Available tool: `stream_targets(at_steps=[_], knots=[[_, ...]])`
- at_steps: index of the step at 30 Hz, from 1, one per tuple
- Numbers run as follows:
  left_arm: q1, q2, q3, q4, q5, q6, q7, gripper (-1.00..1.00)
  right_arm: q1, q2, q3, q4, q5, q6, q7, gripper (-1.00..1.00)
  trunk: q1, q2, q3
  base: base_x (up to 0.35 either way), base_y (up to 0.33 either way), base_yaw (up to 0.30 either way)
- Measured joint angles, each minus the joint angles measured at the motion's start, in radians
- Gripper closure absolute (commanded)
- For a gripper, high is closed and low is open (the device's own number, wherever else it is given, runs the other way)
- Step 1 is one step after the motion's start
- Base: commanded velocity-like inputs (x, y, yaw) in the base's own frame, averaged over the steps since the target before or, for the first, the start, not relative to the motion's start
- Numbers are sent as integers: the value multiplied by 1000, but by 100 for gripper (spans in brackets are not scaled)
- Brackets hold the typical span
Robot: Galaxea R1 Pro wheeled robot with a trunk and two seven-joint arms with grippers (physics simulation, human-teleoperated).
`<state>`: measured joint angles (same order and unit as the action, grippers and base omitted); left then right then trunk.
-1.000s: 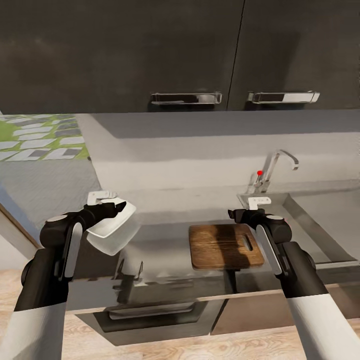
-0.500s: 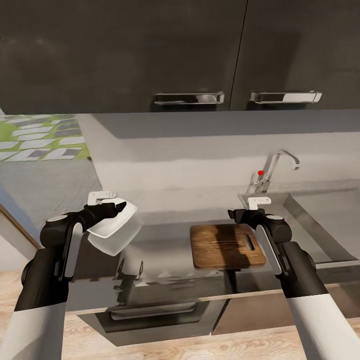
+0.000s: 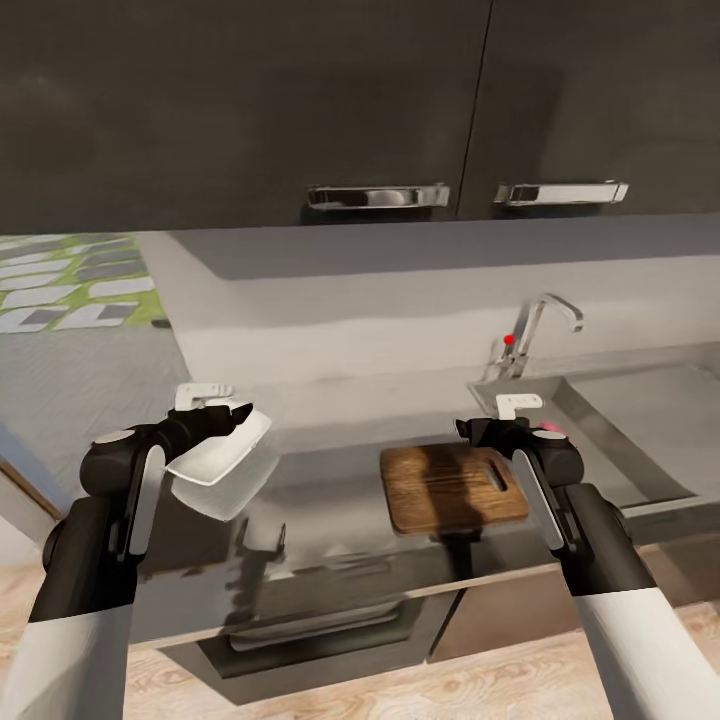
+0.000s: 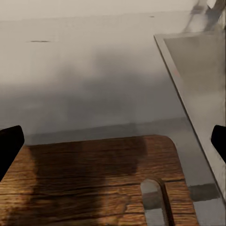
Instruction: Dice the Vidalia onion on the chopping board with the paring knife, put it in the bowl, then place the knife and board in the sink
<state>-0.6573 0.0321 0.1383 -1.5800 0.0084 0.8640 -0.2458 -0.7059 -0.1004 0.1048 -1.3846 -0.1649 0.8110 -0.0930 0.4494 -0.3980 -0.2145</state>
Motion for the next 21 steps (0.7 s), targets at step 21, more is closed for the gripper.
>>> stream_targets(at_steps=[21], knots=[[0,0,-20,4,0,2,0,-100,0,0,-1,0,0,0,0,-100,0,0,0,0,56,-12]])
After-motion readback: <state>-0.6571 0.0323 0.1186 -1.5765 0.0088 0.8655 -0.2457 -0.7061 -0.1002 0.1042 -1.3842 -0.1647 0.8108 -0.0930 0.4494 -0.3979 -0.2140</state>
